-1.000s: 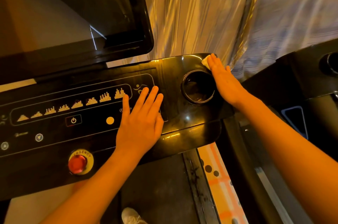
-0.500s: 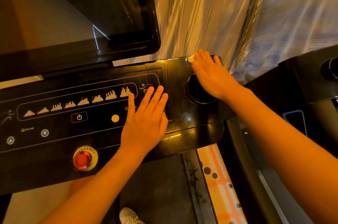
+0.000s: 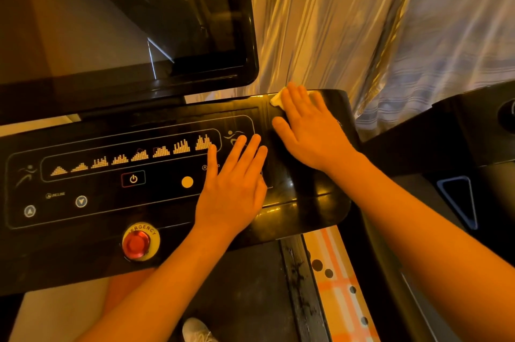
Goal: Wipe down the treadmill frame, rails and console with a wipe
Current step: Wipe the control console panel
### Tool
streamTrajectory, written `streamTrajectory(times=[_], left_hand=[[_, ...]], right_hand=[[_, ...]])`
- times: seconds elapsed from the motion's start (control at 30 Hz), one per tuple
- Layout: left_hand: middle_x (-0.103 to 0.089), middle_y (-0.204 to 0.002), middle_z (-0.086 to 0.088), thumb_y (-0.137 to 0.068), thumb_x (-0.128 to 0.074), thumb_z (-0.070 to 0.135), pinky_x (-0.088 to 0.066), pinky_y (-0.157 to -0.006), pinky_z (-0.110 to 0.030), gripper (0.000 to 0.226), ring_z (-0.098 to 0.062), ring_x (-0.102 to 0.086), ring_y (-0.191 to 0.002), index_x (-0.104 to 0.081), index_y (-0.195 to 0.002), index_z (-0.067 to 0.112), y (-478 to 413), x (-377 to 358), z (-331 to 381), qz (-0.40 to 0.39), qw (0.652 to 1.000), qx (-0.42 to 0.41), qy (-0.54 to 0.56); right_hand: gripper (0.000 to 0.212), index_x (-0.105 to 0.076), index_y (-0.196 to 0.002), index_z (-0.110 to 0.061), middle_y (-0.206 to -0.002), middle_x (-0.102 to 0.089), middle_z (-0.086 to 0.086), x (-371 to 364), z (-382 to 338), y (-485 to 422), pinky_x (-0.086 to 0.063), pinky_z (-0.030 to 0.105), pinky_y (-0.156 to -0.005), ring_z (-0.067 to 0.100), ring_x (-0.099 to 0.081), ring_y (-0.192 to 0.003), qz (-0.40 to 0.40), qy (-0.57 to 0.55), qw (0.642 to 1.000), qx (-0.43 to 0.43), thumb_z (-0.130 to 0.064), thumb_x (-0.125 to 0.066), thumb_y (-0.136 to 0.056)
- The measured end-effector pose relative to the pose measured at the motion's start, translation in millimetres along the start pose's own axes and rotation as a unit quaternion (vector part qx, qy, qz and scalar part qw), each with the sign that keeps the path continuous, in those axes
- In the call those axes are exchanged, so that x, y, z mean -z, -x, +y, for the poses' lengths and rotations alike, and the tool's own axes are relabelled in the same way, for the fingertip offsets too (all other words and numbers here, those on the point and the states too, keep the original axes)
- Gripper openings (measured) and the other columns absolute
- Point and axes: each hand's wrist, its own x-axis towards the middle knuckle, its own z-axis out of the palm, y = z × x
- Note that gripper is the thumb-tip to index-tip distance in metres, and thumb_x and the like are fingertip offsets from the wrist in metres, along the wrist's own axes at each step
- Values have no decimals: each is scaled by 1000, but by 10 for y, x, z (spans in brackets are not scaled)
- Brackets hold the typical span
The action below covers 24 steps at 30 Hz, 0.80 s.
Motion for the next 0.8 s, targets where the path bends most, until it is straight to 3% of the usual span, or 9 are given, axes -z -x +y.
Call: streamTrajectory(times=[0.1, 0.2, 0.37, 0.53, 0.8], left_hand=[[-33, -163, -5, -101, -30, 36, -21, -120, -64, 56, -24, -26, -153, -44, -152, 18, -3, 10, 7, 3, 1000, -1, -2], [-34, -163, -6, -101, -30, 35, -21, -119, -64, 56, -24, -28, -152, -45, -152, 18, -10, 16, 11, 8, 1000, -2, 4], [-37, -161, -6, -101, -31, 34, -20, -120, -63, 55, -24, -31, -150, -46, -151, 17, 8, -4, 1, 21, 1000, -4, 5], [-38, -160, -6, -101, -32, 34, -22, -119, -64, 54, -24, -33, -150, -47, -151, 16, 6, -4, 3, 29, 1000, -4, 9], [-37, -161, -5, -102, -32, 33, -22, -119, -65, 54, -23, -30, -151, -44, -152, 17, 5, -12, -1, 31, 999, 1, 30]], right_hand=[[86, -14, -163, -11, -171, -11, 12, 21, 167, -12, 1, 46, -126, 25, -7, -158, 7, 2, 999, -31, -61, 0, -95], [84, -22, -160, -7, -169, -18, 16, 1, 26, -51, -7, 50, -127, 30, -14, -157, 32, -22, 997, -72, -59, -3, -97], [84, -4, -164, -14, -172, 0, 7, -11, -76, 52, 5, 42, -128, 22, 4, -158, -26, 12, 998, 53, -59, 6, -93], [83, -7, -164, -13, -172, -3, 9, 38, 104, 10, 5, 42, -127, 22, 1, -158, -17, 15, 1000, 10, -58, 4, -95], [68, -6, -163, -12, -170, -3, 10, -298, -145, 622, 6, 37, -126, 22, 4, -158, -5, 49, 995, 83, -51, -13, -108]])
